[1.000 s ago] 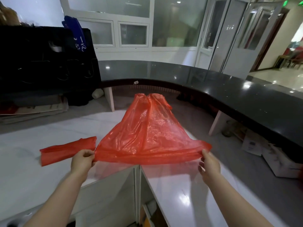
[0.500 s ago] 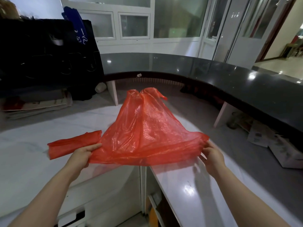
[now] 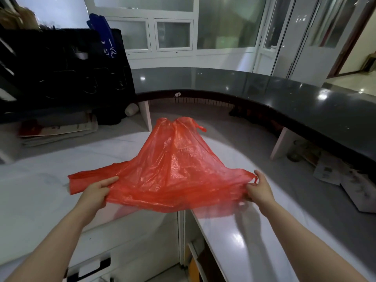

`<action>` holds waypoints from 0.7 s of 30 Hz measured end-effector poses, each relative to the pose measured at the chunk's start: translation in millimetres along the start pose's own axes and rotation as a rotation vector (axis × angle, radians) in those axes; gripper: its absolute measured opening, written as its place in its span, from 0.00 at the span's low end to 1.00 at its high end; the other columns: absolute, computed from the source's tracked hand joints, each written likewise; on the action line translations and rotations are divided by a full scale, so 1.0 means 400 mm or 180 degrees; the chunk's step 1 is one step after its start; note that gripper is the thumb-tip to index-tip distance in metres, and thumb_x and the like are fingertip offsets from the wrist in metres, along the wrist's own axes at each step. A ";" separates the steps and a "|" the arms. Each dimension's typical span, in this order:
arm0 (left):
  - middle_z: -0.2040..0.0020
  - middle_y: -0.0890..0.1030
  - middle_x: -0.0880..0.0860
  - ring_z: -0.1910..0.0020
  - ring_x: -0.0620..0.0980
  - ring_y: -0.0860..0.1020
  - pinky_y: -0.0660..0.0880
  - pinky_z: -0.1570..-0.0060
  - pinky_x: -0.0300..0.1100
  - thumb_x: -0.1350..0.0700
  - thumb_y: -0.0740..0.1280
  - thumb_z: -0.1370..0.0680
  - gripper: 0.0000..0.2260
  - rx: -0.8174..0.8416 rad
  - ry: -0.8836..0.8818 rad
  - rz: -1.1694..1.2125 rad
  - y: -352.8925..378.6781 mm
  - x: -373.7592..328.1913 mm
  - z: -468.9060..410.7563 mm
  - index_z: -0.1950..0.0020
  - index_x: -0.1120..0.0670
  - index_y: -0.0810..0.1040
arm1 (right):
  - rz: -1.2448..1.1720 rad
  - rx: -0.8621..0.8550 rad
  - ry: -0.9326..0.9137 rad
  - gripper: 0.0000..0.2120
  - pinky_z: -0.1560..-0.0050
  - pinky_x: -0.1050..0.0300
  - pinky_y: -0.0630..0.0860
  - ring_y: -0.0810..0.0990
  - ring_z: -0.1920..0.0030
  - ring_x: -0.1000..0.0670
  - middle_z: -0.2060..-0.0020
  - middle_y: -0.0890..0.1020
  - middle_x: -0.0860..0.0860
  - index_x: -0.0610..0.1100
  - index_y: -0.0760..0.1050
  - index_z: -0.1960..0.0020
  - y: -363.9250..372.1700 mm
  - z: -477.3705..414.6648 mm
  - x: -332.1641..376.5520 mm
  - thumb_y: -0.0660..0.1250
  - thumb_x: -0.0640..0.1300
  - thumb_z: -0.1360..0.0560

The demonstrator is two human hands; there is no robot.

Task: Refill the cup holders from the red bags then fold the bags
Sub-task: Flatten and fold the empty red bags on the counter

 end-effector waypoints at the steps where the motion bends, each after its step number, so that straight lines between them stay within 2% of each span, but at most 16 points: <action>1: 0.72 0.71 0.49 0.75 0.46 0.60 0.57 0.80 0.32 0.72 0.52 0.26 0.26 -0.0048 -0.0024 0.0016 -0.007 0.005 0.004 0.42 0.50 0.80 | 0.0369 -0.0187 -0.0143 0.33 0.50 0.47 0.79 0.80 0.53 0.43 0.50 0.79 0.45 0.48 0.60 0.25 -0.010 -0.002 0.003 0.61 0.35 0.29; 3: 0.73 0.71 0.48 0.75 0.46 0.60 0.56 0.80 0.31 0.72 0.52 0.26 0.25 -0.0130 -0.0064 0.0064 -0.019 0.015 0.016 0.43 0.50 0.80 | 0.0964 -0.0346 -0.0293 0.28 0.44 0.52 0.73 0.78 0.45 0.42 0.46 0.79 0.45 0.46 0.66 0.29 -0.018 -0.007 -0.002 0.62 0.36 0.29; 5: 0.75 0.71 0.47 0.77 0.45 0.60 0.56 0.80 0.30 0.72 0.52 0.26 0.25 -0.0197 -0.0107 0.0107 -0.030 0.027 0.028 0.44 0.50 0.80 | 0.1251 -0.0397 -0.0317 0.22 0.45 0.54 0.72 0.77 0.43 0.41 0.43 0.79 0.44 0.45 0.71 0.33 -0.018 -0.020 -0.014 0.60 0.36 0.27; 8: 0.74 0.69 0.48 0.75 0.46 0.60 0.56 0.80 0.30 0.72 0.52 0.26 0.24 -0.0293 -0.0191 0.0183 -0.051 0.050 0.042 0.43 0.52 0.80 | 0.1289 -0.0420 -0.0056 0.19 0.55 0.51 0.80 0.82 0.55 0.40 0.52 0.83 0.42 0.46 0.78 0.44 -0.013 -0.035 -0.034 0.57 0.34 0.29; 11: 0.71 0.67 0.50 0.76 0.45 0.59 0.56 0.80 0.30 0.69 0.57 0.22 0.18 -0.0301 -0.0157 0.0196 -0.068 0.060 0.047 0.39 0.55 0.79 | 0.1081 -0.0467 0.0164 0.17 0.69 0.53 0.80 0.82 0.69 0.42 0.64 0.83 0.45 0.48 0.79 0.51 -0.023 -0.043 -0.042 0.56 0.34 0.31; 12: 0.70 0.67 0.50 0.74 0.45 0.59 0.56 0.80 0.30 0.68 0.60 0.22 0.17 -0.0282 -0.0126 0.0138 -0.071 0.058 0.049 0.38 0.55 0.78 | 0.0867 -0.0472 0.0221 0.15 0.71 0.53 0.79 0.82 0.69 0.42 0.65 0.83 0.46 0.47 0.78 0.51 -0.027 -0.044 -0.044 0.57 0.34 0.29; 14: 0.69 0.69 0.50 0.72 0.47 0.60 0.58 0.80 0.30 0.67 0.61 0.21 0.17 -0.0293 -0.0088 0.0050 -0.077 0.056 0.049 0.36 0.53 0.77 | -0.0033 -0.0371 0.0449 0.11 0.72 0.51 0.78 0.83 0.67 0.42 0.64 0.84 0.44 0.43 0.76 0.50 -0.020 -0.046 -0.057 0.55 0.37 0.25; 17: 0.66 0.72 0.50 0.72 0.47 0.61 0.59 0.79 0.33 0.66 0.59 0.20 0.18 -0.0285 -0.0080 -0.0009 -0.066 0.052 0.038 0.34 0.52 0.75 | -0.1418 -0.0089 0.0855 0.12 0.64 0.54 0.77 0.83 0.63 0.42 0.60 0.83 0.41 0.39 0.74 0.49 0.003 -0.041 -0.072 0.53 0.41 0.22; 21: 0.66 0.71 0.50 0.72 0.47 0.59 0.57 0.80 0.32 0.66 0.57 0.19 0.19 -0.0269 -0.0064 -0.0061 -0.051 0.045 0.022 0.32 0.52 0.73 | -0.2259 -0.0064 0.0705 0.14 0.52 0.50 0.77 0.81 0.55 0.44 0.53 0.80 0.44 0.41 0.73 0.40 -0.015 -0.053 -0.042 0.53 0.42 0.20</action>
Point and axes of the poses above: each hand's wrist, its own z-axis away from the middle knuckle, its own y-axis out of the palm, x = y × z, the point moved 9 cm from there along -z, towards the middle knuckle
